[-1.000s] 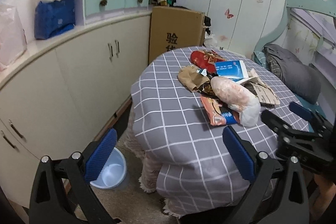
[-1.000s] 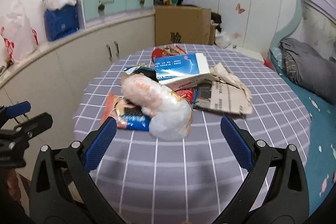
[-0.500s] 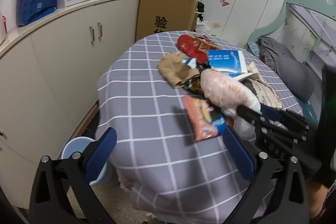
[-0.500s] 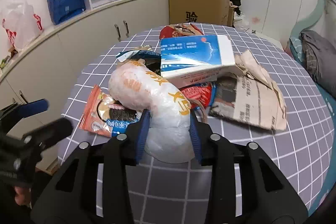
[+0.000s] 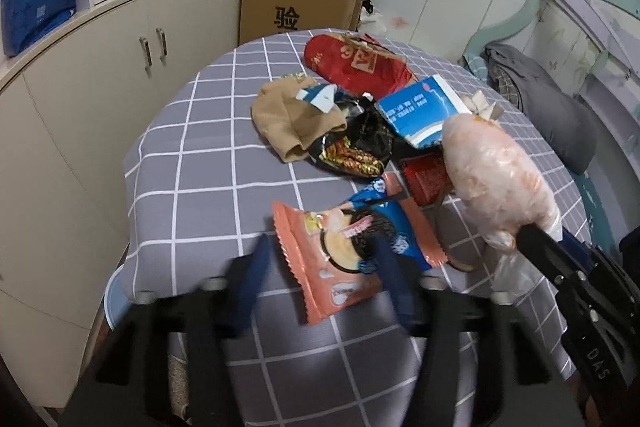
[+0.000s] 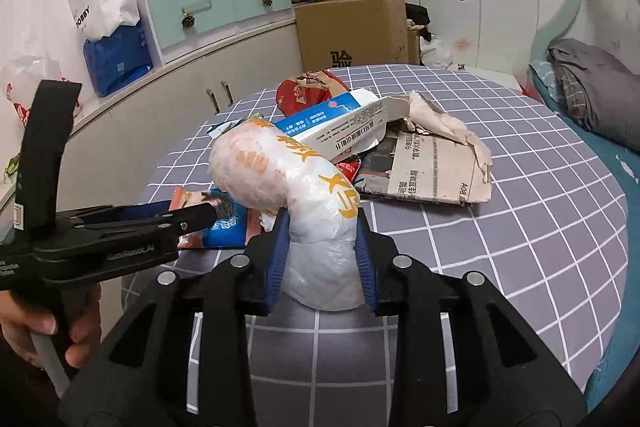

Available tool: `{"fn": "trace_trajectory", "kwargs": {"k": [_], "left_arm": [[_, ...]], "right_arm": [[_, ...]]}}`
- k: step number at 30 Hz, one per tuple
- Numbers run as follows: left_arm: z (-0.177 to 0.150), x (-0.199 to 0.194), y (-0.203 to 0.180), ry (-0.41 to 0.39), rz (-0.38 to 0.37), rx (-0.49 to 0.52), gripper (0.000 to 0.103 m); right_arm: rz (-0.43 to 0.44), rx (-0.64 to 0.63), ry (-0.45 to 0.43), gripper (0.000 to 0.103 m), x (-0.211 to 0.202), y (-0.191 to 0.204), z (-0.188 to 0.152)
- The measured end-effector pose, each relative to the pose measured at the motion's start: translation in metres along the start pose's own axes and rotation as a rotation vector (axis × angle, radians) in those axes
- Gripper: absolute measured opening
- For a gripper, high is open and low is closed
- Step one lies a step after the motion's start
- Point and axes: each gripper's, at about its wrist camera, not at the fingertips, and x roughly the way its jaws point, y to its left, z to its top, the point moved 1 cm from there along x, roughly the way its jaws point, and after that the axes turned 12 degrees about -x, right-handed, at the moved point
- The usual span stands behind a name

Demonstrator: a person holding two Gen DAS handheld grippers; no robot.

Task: Collect trash
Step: 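Carry the wrapper in the left tool and the bag in the right tool to the wastebasket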

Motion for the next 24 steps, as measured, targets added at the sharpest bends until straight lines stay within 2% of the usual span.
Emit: {"fn": "trace_trajectory", "kwargs": {"k": [1, 4, 13, 16, 19, 24], "left_arm": [[0.0, -0.001, 0.001, 0.011, -0.024, -0.014, 0.02], [-0.003, -0.01, 0.009, -0.006, -0.065, -0.046, 0.006], [-0.01, -0.058, 0.038, -0.122, -0.145, -0.122, 0.004], [-0.011, -0.075, 0.053, -0.174, -0.123, -0.142, 0.004], [-0.015, -0.094, 0.085, -0.219, -0.082, -0.187, 0.004], [-0.024, -0.107, 0.15, -0.248, 0.014, -0.274, 0.004]], "right_arm": [[-0.002, 0.004, -0.003, 0.03, 0.0, 0.001, 0.0], [-0.006, 0.018, -0.027, 0.03, -0.006, 0.004, 0.001], [-0.054, 0.047, -0.139, 0.03, -0.039, 0.011, 0.014], [-0.033, 0.023, -0.149, 0.03, -0.045, 0.026, 0.021], [0.004, -0.009, -0.152, 0.03, -0.044, 0.05, 0.024], [0.118, -0.096, -0.121, 0.03, -0.022, 0.118, 0.03]]}}
